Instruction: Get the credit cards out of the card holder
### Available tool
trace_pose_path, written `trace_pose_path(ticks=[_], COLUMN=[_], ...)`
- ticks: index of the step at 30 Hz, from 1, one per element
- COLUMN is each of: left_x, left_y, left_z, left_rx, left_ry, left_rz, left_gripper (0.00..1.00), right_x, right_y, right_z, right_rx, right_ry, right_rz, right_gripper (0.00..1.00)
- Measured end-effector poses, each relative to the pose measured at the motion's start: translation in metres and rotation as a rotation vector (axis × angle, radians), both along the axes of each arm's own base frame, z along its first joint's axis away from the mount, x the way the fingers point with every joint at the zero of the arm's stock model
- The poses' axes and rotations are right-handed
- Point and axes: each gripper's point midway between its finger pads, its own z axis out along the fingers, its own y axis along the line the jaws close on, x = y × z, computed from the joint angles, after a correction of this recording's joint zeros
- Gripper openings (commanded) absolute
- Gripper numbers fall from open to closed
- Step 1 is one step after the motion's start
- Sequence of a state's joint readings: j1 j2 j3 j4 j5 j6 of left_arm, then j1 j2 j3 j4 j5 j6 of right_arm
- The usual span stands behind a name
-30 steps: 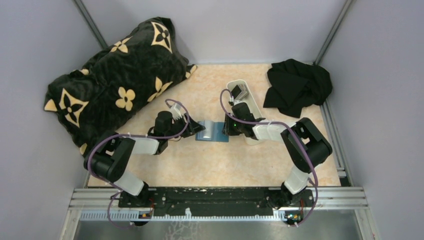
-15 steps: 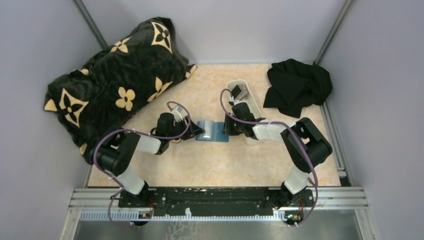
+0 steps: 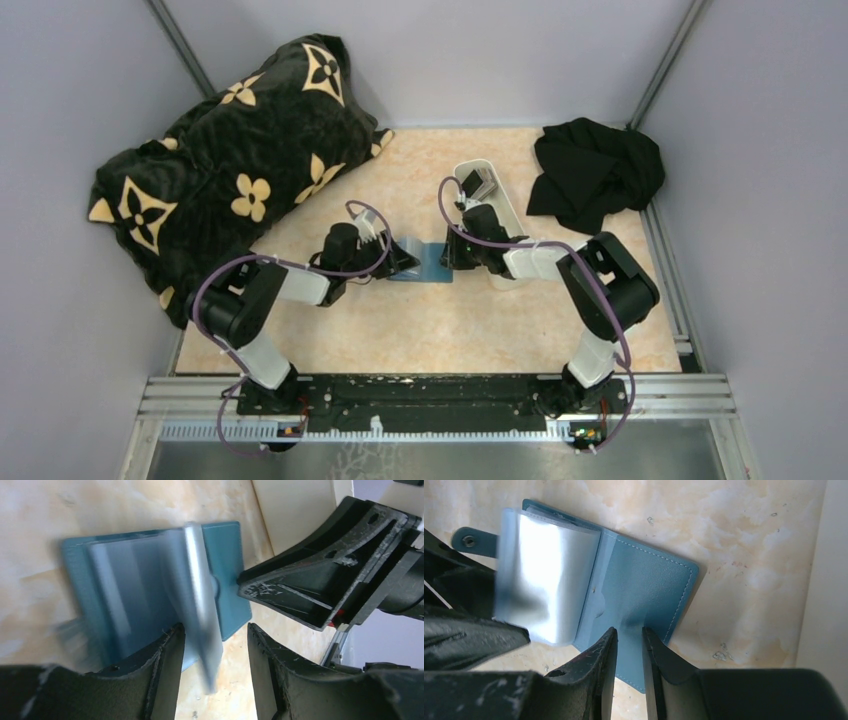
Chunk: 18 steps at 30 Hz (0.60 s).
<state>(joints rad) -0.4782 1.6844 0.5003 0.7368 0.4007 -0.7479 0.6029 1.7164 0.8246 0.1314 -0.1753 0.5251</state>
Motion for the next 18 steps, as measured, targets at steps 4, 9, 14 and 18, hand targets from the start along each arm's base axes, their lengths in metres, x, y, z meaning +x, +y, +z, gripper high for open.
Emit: trace_pose_path(ticks=[4, 9, 14, 18], left_x=[-0.005, -0.009, -0.011, -0.012], left_y=[-0.02, -0.043, -0.052, -0.052], left_z=[0.009, 0.023, 0.029, 0.028], left_rx=[-0.002, -0.015, -0.022, -0.019], left_ry=[-0.004, -0.025, -0.036, -0.031], left_rz=[-0.052, -0.105, -0.127, -0.128], left_gripper=[0.56, 0.56, 0.56, 0.56], right_x=[0.001, 0.0, 0.001, 0.001], right_y=[0.003, 0.004, 0.004, 0.002], right_z=[0.0, 0.0, 0.0, 0.0], right_rx=[0.013, 0.014, 0.012, 0.004], right_ry=[-0.004, -0.003, -0.004, -0.006], right_rz=[0.007, 0.008, 0.006, -0.002], right_gripper=[0.26, 0.26, 0.26, 0.26])
